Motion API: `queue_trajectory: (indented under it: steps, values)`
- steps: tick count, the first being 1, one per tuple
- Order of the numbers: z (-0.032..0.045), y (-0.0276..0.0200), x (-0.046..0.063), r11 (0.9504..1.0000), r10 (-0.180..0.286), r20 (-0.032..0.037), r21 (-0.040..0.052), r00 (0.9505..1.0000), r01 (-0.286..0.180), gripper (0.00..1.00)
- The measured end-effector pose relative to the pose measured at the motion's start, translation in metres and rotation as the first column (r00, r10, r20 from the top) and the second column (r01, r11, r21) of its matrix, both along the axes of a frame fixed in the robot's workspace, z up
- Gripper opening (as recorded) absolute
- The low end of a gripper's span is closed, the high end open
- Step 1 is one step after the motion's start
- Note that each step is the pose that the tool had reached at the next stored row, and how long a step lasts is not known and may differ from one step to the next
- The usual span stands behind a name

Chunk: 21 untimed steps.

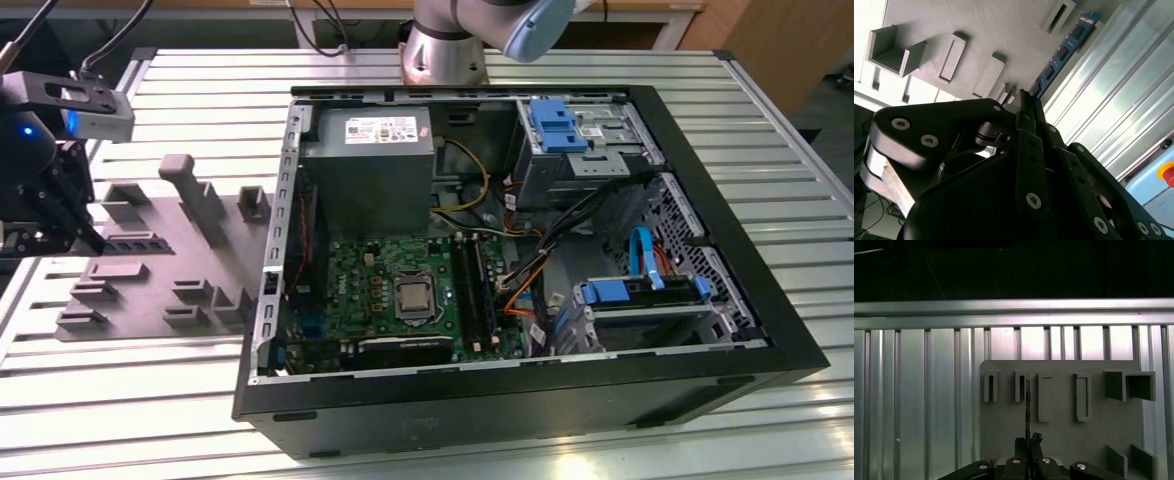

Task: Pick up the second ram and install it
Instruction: 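Pick up the second ram and move it above second insertion slot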

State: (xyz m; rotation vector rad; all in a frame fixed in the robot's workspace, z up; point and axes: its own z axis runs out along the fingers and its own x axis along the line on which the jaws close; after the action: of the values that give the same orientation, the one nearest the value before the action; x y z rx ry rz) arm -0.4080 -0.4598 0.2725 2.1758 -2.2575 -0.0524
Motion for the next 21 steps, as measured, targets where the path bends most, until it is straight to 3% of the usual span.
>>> queue_trajectory:
  steps: [21]
  values:
    - [0.009,0.0001,0.0,1.0,0.0,0.0003,0.0002,1.0,0.0,0.14]
